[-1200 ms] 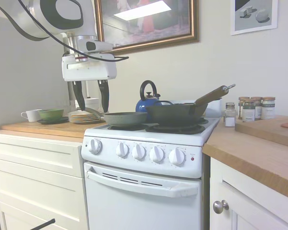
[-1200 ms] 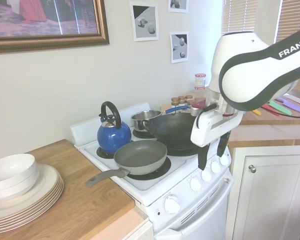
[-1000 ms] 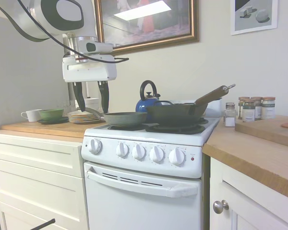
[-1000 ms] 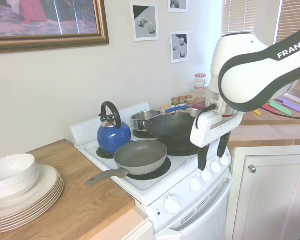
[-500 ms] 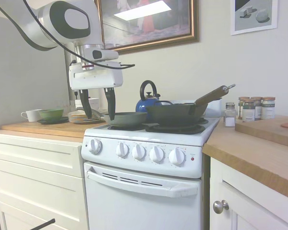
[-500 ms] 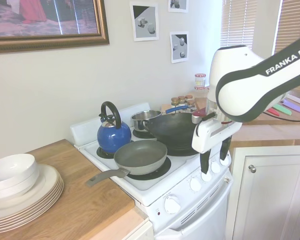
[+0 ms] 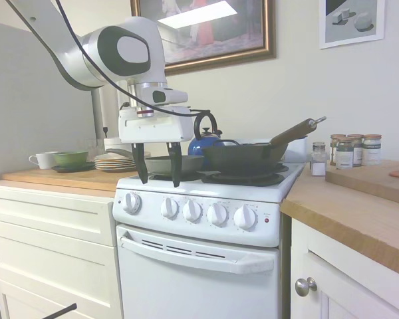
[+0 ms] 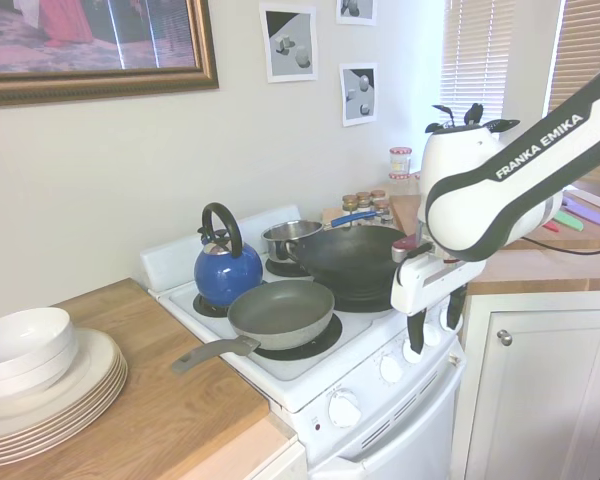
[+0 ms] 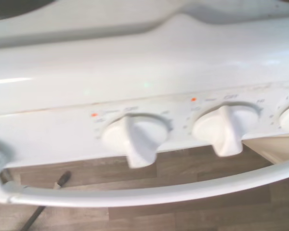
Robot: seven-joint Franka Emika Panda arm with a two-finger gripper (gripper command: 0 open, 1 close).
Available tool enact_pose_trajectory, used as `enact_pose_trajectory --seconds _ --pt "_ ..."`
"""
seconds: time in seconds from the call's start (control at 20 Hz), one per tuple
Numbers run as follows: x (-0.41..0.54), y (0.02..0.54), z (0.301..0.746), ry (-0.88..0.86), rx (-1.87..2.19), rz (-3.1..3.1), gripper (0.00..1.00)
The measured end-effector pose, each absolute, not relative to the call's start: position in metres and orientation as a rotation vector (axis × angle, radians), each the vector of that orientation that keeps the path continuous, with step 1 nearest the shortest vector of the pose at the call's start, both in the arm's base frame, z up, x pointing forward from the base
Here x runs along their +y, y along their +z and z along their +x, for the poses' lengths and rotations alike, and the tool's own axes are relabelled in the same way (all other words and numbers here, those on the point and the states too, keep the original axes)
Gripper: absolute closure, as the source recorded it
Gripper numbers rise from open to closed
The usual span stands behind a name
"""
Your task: Turn on the stove on the top right
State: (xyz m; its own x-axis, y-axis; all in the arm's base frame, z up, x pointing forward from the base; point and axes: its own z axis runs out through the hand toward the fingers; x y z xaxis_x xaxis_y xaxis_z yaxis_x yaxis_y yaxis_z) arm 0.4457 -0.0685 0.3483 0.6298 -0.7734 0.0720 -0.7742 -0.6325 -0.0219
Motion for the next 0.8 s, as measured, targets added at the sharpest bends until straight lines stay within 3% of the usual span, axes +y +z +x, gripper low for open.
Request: enact_pose_trajectory --seconds 0.8 --pt "-0.110 0.312 0.462 0.159 -1.359 2.786 1.00"
